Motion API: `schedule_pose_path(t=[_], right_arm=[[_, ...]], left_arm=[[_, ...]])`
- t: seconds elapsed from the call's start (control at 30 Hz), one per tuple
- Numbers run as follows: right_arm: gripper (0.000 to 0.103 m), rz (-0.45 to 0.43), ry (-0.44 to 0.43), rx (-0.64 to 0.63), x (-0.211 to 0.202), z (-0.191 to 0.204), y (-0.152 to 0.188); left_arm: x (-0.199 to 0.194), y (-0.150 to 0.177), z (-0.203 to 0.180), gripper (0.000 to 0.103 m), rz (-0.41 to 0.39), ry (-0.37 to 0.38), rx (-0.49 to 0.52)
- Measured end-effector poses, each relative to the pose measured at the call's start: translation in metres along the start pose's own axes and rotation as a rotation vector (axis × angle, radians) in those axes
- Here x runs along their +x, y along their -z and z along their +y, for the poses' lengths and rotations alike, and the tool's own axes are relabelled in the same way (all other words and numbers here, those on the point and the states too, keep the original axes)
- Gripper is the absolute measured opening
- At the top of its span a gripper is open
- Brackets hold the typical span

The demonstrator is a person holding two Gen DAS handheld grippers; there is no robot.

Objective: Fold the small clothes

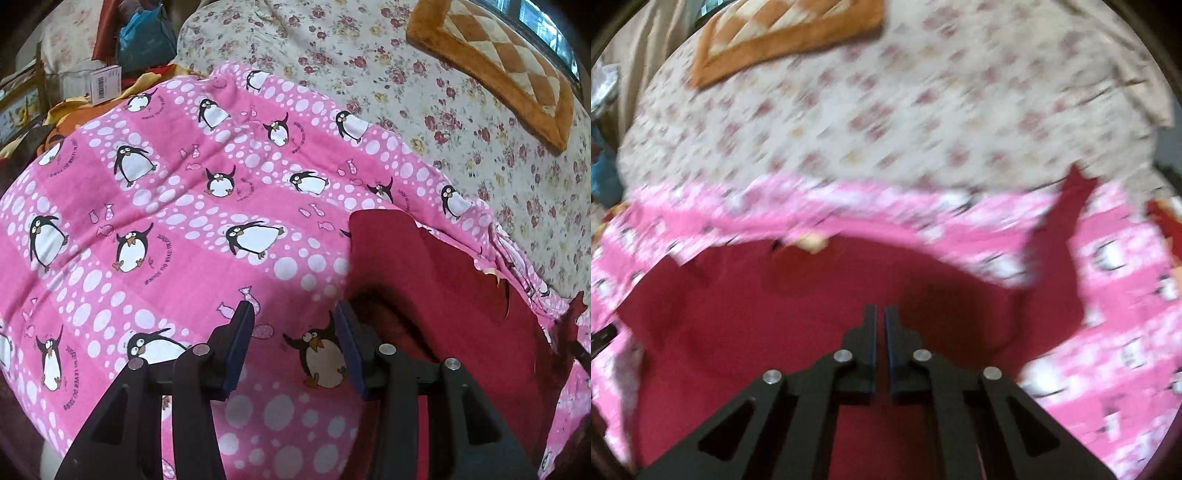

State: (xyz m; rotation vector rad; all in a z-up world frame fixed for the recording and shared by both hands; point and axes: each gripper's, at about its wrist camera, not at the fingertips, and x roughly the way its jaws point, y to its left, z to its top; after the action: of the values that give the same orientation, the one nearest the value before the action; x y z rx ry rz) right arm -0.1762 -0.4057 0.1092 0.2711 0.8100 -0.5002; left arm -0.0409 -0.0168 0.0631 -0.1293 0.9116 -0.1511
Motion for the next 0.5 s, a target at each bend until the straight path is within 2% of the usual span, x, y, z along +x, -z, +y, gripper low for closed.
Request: schedule_pose_path(t=[0.1,0.17,0.2,0.23,0.3,0.4,0.47,0.5], right_arm=[[0.004,0.027,0.035,0.060,0.012,-0.025,-0.004],[0.007,0.094,-0.077,0.111,0.020,-0.029,-0.001],[0.022,0.130,-0.148,0.142,0.024,-0.027,0.003],[0.048,0.161,-0.215,0.166,0.027,-0.023,0.008],[0.067,0.181,-0.266,0.157,0.029,-0.007,0.017],[0.067,0.211,-0.257,0.070,0.038,0.024,0.029],[0.061,0.243,-0.269,0.037,0.046,0.040,0.036],[0.043,0.255,-0.273,0.016,0.049,0.047,0.039]], left_arm=[[0.000,0.001,-0.008,0.025,-0.001,0.003,0.024],[-0.004,0.002,-0.011,0.025,-0.019,0.003,0.040],[-0.005,0.002,-0.012,0.025,-0.024,-0.002,0.045],[-0.004,0.002,-0.012,0.025,-0.025,-0.007,0.048],[-0.003,0.002,-0.012,0.025,-0.017,0.000,0.045],[-0.002,0.002,-0.011,0.025,-0.012,-0.002,0.042],[-0.002,0.001,-0.009,0.025,-0.012,-0.005,0.035],[-0.001,0.000,-0.008,0.025,-0.010,-0.005,0.031]])
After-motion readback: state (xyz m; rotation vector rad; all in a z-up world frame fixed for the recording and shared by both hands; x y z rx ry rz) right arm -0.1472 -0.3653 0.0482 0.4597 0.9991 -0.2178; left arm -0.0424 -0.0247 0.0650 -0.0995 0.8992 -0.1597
